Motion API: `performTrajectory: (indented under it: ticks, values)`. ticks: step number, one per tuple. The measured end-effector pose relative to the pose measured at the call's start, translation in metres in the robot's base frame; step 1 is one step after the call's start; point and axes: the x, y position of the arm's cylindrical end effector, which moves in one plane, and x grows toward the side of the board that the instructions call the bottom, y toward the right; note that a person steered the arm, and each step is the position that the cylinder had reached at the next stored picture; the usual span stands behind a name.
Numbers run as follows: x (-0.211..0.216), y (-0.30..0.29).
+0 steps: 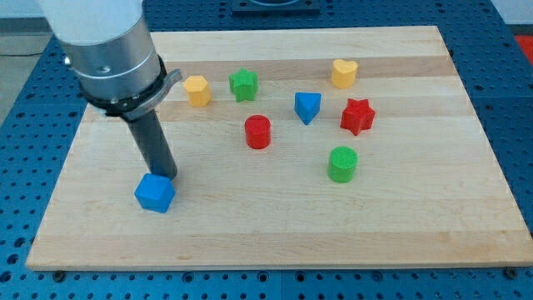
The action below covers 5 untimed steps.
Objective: Move the green circle to the right of the blue cube
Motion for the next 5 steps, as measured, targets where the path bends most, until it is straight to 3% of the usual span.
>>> performTrajectory:
  ticks: [2, 4, 5]
  values:
    - [0.009, 0.002]
    - [0.018, 0.128]
    - [0.048, 0.179]
